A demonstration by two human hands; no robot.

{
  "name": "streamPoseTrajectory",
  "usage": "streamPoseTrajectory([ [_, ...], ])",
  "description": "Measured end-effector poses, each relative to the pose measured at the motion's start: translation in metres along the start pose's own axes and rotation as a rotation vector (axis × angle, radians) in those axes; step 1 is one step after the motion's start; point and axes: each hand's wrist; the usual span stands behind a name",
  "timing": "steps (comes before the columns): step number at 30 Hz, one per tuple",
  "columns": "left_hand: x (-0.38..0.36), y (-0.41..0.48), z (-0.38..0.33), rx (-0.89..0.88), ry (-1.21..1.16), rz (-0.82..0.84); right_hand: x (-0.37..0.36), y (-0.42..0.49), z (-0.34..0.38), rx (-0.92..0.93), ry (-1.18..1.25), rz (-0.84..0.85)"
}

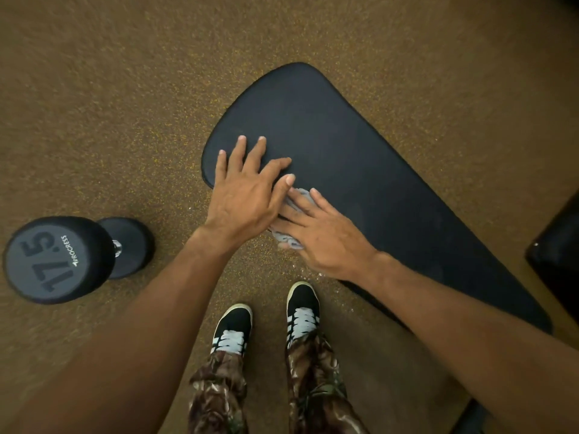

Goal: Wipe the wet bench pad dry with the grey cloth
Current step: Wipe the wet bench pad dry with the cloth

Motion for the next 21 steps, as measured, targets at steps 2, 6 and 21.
streamPoseTrajectory([
  [2, 0.008, -0.003, 0.005, -0.051, -0.163, -0.022, 0.012, -0.002, 0.006, -0.172, 0.248, -0.044],
  [6, 0.033, -0.008, 0.020, -0.041, -0.346, -0.080, 0.026, 0.007, 0.030, -0.496, 0.364, -0.425],
  [21, -0.003, 0.011, 0.023, -0.279, 0.231, 0.108, -0.026, -0.001, 0.016, -0.267, -0.186, -0.201],
])
Point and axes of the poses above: each hand's wrist, its own y-axis towards the middle knuckle, its own x-axis out of the back of the hand, z = x × y, and after that the axes turned 8 degrees about -y, right-handed
